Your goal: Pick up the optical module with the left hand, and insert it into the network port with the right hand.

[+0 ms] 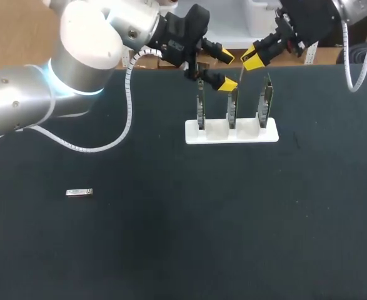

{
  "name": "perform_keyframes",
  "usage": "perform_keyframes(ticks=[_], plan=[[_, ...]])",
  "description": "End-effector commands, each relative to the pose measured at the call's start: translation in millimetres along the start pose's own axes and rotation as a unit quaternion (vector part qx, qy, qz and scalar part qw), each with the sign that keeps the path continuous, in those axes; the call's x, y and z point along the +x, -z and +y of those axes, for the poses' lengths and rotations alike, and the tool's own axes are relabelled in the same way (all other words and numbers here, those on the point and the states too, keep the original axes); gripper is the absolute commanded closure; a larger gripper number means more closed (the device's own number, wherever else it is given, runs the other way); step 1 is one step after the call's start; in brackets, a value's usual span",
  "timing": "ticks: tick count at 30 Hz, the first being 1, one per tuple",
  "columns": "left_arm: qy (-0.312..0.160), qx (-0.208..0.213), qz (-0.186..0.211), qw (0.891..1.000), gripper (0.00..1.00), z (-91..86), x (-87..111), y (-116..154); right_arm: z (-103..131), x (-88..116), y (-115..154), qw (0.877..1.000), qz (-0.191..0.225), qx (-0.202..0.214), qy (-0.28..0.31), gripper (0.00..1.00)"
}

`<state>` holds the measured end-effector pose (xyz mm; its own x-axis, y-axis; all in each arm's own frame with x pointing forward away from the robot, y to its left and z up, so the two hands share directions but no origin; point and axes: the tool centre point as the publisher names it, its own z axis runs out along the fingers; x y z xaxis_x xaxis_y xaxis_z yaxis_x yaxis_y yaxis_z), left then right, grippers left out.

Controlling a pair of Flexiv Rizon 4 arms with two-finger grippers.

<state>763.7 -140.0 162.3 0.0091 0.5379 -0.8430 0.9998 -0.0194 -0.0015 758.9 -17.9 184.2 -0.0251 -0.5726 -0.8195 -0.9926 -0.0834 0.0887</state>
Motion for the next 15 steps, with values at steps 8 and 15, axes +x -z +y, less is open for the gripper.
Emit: perform_keyframes(ticks=[8, 15], plan=[[-0.001, 0.000, 0.000, 1.000, 0.00, 0.2, 0.3, 0.1, 0.5, -2.9, 2.2, 1.000, 0.013, 0.002, 0.002, 1.00], [-0.001, 0.000, 0.000, 1.000, 0.00, 0.2, 0.3, 0.1, 0.9, -2.8, 2.5, 1.000, 0.013, 0.008, 0.000, 1.00]])
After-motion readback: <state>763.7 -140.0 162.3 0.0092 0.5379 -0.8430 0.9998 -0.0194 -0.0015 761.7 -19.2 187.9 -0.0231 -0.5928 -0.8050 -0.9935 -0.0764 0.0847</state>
